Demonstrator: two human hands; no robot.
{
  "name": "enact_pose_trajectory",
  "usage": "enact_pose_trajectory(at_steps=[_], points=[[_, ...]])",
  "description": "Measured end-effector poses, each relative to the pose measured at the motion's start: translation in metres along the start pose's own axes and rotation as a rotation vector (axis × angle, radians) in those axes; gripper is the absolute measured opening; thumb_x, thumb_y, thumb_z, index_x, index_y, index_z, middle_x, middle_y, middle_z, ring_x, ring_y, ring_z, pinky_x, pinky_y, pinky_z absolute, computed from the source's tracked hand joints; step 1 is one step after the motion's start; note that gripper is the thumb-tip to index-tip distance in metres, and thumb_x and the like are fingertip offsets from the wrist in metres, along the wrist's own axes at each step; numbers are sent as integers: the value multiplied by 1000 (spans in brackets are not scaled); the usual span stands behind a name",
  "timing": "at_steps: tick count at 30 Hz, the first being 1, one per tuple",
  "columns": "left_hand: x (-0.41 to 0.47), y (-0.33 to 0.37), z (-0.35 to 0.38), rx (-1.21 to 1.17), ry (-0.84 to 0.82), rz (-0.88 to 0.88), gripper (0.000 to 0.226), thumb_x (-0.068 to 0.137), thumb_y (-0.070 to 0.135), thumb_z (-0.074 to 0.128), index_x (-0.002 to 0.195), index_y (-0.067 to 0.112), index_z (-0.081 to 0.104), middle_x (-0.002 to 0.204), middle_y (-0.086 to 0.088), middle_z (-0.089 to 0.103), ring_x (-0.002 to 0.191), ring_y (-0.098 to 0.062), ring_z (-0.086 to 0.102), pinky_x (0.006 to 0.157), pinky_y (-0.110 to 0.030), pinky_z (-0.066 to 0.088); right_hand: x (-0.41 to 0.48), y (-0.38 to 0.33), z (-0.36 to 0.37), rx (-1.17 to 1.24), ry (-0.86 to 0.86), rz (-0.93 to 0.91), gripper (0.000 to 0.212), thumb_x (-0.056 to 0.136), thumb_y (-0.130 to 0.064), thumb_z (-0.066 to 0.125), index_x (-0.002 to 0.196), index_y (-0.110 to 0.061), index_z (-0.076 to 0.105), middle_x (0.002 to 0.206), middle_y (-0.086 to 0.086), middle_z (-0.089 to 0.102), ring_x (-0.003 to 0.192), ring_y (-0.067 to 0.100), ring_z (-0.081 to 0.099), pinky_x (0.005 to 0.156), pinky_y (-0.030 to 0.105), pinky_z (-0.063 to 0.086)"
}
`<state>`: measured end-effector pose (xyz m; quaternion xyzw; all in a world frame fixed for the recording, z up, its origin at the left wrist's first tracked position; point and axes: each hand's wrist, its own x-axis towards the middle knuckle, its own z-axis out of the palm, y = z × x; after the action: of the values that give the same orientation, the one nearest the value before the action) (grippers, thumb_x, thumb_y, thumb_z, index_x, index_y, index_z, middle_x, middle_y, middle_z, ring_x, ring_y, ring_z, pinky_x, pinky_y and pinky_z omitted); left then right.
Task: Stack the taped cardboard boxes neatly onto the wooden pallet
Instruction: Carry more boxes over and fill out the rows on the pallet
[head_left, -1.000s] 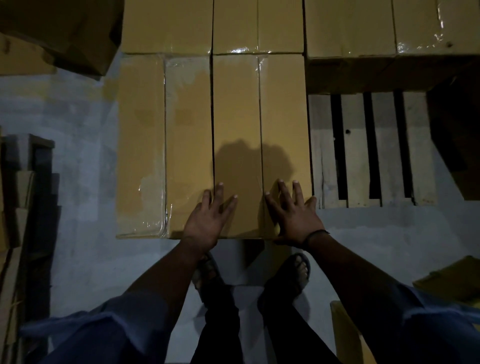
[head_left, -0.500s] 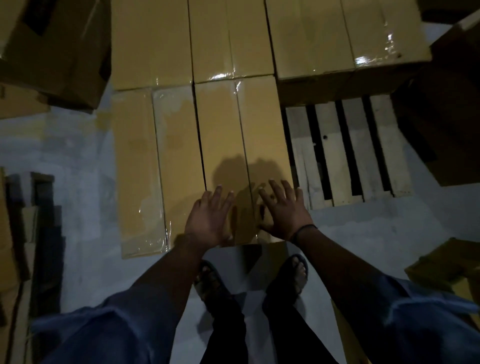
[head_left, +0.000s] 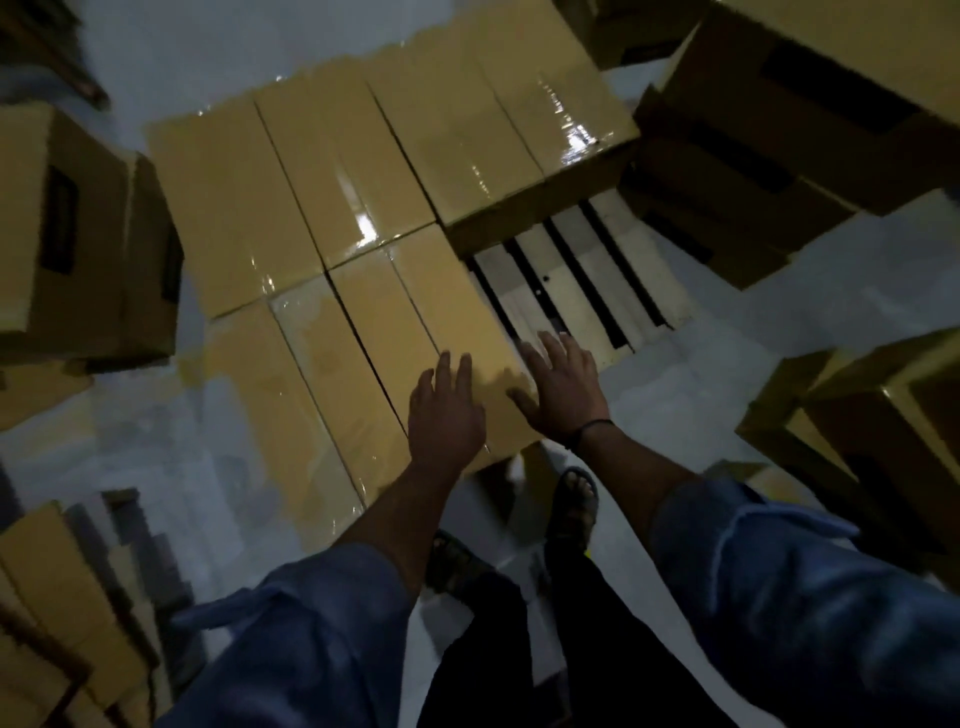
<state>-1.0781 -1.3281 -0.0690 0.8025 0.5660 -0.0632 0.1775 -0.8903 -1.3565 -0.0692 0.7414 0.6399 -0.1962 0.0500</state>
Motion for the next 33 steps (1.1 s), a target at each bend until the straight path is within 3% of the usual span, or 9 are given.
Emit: enact_pose_trajectory(at_steps=[9, 15, 19, 33], points=[[-34, 94, -72, -73, -13, 155, 67, 98, 42, 60, 157, 21, 37, 162, -9, 38, 140, -34, 43, 110, -47, 40, -97, 32, -77, 205, 108, 253, 67, 98, -53, 52, 154, -19, 38, 157, 13, 38, 145, 37, 29, 116, 52, 30], [-34, 180, -92, -141, 37, 242, 66, 89, 39, 66, 149, 18, 51, 147, -11, 55, 125, -34, 57, 99, -45, 49, -134, 100, -122, 287, 185, 356, 67, 98, -55, 52, 154, -21, 39, 156, 9, 41, 143, 32, 32, 114, 46, 31], [-25, 246, -106, -172, -2, 254, 66, 99, 47, 57, 158, 23, 38, 159, -4, 42, 140, -29, 44, 113, -43, 39, -151, 153, -146, 297, 229, 394, 65, 99, -56, 49, 154, -23, 39, 154, 6, 43, 141, 30, 34, 113, 45, 34], [33, 421, -126, -195, 29, 411, 63, 100, 48, 55, 155, 22, 40, 156, -1, 46, 138, -28, 46, 112, -43, 40, -154, 321, -214, 277, 334, 489, 63, 98, -56, 48, 151, -22, 42, 148, 5, 49, 136, 28, 40, 108, 44, 39]])
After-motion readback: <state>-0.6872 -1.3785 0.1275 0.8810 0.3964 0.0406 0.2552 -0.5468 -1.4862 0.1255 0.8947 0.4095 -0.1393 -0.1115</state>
